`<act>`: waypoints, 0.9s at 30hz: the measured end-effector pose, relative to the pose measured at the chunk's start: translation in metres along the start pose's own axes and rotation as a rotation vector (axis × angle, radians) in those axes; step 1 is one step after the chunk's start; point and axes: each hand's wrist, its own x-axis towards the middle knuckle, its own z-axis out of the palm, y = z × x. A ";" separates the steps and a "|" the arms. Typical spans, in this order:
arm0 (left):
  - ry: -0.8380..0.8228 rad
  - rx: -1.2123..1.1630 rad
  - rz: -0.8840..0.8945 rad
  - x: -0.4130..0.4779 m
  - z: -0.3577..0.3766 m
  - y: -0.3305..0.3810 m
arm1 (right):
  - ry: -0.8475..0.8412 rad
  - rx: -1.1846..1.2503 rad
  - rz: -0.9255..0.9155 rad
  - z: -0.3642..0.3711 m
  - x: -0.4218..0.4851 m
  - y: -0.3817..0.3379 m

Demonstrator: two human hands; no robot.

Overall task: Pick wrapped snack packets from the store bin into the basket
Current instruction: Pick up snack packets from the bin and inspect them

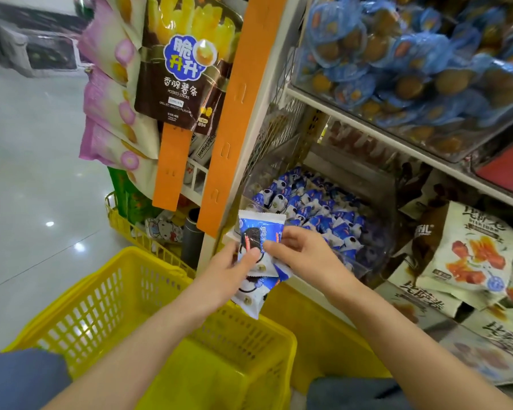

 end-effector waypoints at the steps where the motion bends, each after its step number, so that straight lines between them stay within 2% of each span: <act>1: -0.009 0.012 -0.001 0.000 -0.002 0.000 | 0.017 0.033 -0.019 -0.001 0.002 -0.002; 5: 0.058 -0.014 -0.024 0.006 -0.014 -0.001 | 0.258 0.124 -0.050 -0.022 0.026 -0.015; 7: 0.122 -0.035 -0.031 0.010 -0.020 -0.002 | 0.375 0.080 -0.041 -0.036 0.046 -0.018; 9: 0.193 -0.091 -0.029 0.014 -0.024 -0.004 | 0.403 -0.010 0.032 -0.046 0.067 -0.014; 14: 0.302 -0.201 -0.017 0.023 -0.033 -0.003 | 0.190 -0.305 0.253 -0.047 0.100 0.003; 17: 0.320 -0.213 -0.005 0.027 -0.034 -0.003 | 0.040 -0.374 0.303 -0.041 0.106 0.004; 20: 0.325 -0.216 0.005 0.029 -0.033 -0.003 | 0.036 -0.505 0.278 -0.029 0.113 0.005; 27: 0.346 -0.222 0.027 0.033 -0.033 -0.002 | -0.025 -0.243 0.308 -0.022 0.124 0.011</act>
